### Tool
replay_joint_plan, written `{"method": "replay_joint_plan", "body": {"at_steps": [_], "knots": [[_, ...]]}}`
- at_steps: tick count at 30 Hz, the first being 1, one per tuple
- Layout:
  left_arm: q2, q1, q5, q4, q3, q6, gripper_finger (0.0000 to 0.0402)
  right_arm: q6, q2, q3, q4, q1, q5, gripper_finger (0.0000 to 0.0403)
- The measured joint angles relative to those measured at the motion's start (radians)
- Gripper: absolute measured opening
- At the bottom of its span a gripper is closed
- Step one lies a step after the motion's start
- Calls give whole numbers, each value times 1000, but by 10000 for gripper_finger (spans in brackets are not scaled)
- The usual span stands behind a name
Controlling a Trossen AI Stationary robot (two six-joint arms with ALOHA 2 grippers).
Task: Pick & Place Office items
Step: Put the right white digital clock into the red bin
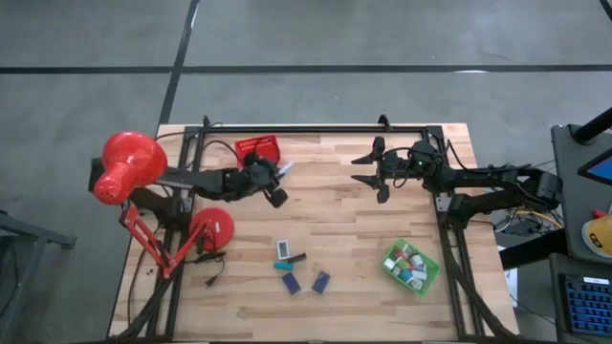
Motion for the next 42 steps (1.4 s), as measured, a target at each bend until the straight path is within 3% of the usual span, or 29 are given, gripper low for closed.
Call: {"method": "replay_joint_plan", "body": {"at_steps": [9,20,24,27,42], "knots": [[-74,149,44,-73,0,34,69,0,0,0,0,0,0,203],[-80,391,217,-204,0,46,71,0,0,0,0,0,0,203],[-80,455,325,-229,-1,69,72,0,0,0,0,0,0,203],[-80,489,377,-244,-3,82,72,0,0,0,0,0,0,203],[-34,551,396,-258,-51,64,73,0,0,0,0,0,0,203]]}}
